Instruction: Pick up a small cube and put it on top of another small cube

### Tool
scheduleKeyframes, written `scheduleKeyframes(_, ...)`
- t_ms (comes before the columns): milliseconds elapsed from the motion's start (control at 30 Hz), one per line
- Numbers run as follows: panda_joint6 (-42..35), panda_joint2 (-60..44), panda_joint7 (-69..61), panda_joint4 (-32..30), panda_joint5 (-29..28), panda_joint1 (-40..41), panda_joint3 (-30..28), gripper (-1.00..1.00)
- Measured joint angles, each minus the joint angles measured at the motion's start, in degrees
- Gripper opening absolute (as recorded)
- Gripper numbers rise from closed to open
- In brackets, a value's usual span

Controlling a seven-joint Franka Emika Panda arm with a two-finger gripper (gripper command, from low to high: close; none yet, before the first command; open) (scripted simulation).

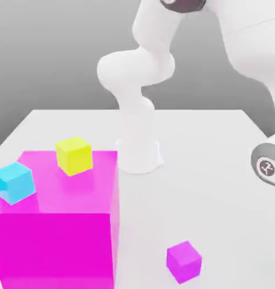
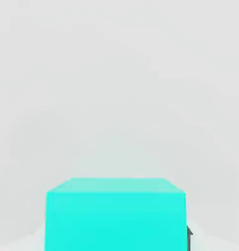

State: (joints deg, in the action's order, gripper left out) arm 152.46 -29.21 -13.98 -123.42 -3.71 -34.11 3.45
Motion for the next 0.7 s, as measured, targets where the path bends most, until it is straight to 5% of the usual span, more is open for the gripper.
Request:
scheduleKeyframes(367,-15.4,21.7,3.0,-6.8,7.5,9.6,-6.5,-1.00)
scheduleKeyframes(700,-28.2,41.5,14.6,-13.7,4.1,23.3,-13.2,-1.00)
